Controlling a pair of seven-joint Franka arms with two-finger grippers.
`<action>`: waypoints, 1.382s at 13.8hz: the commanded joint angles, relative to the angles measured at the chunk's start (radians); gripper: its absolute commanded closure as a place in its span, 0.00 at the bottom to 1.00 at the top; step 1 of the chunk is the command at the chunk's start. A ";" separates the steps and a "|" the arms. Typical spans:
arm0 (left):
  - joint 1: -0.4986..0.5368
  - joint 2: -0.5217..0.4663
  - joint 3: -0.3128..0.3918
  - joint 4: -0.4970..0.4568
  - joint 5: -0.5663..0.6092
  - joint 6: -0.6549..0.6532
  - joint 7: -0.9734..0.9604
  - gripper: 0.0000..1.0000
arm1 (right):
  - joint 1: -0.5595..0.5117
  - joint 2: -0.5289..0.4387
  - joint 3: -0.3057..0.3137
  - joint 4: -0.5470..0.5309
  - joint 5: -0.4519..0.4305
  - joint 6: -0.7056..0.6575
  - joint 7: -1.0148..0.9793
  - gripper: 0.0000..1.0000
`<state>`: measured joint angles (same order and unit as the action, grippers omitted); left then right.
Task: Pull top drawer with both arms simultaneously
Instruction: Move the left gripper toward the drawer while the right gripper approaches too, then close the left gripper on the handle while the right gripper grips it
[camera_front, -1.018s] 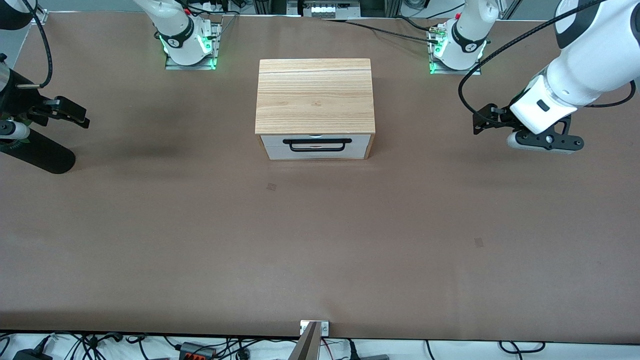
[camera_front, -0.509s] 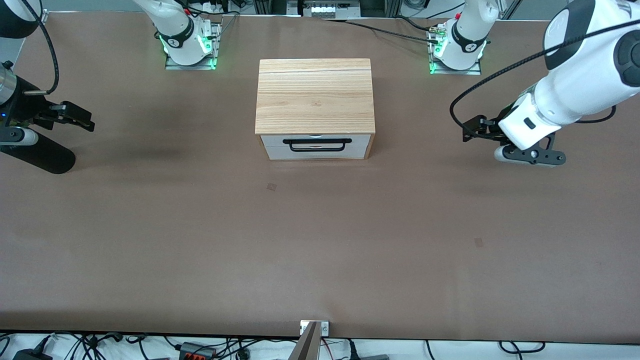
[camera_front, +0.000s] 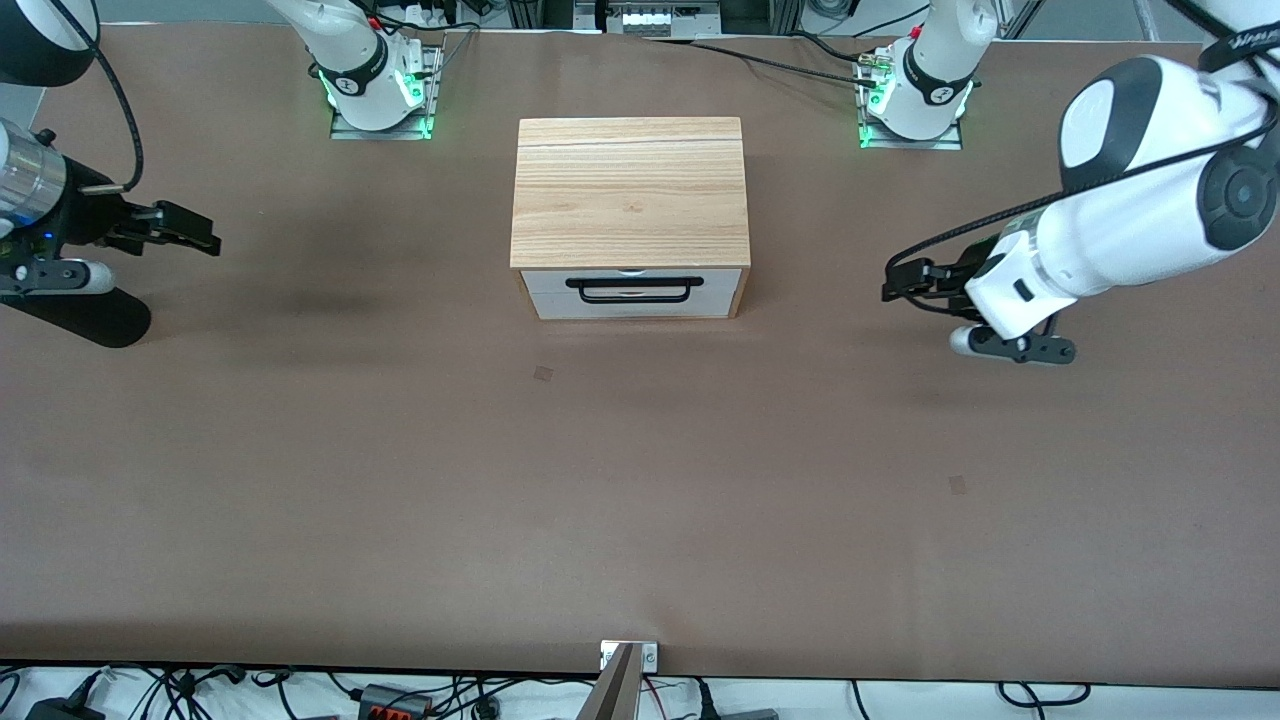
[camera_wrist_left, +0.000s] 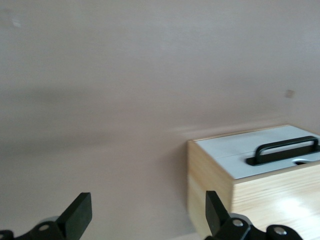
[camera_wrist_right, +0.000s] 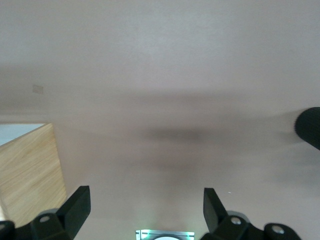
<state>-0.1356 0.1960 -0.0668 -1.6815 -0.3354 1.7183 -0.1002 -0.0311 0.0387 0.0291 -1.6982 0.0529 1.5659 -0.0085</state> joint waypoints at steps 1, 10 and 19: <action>-0.004 0.060 0.002 0.036 -0.112 0.014 0.019 0.00 | 0.028 0.062 0.002 0.045 0.018 -0.014 -0.010 0.00; 0.007 0.272 0.004 0.036 -0.557 0.052 0.384 0.00 | 0.195 0.263 0.002 0.046 0.412 0.124 -0.011 0.00; -0.004 0.509 -0.027 0.017 -0.922 -0.046 0.830 0.00 | 0.293 0.383 0.003 -0.030 0.822 0.371 -0.247 0.00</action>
<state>-0.1427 0.6690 -0.0832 -1.6776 -1.1965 1.7213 0.6516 0.2646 0.4011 0.0359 -1.7039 0.7745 1.9035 -0.1674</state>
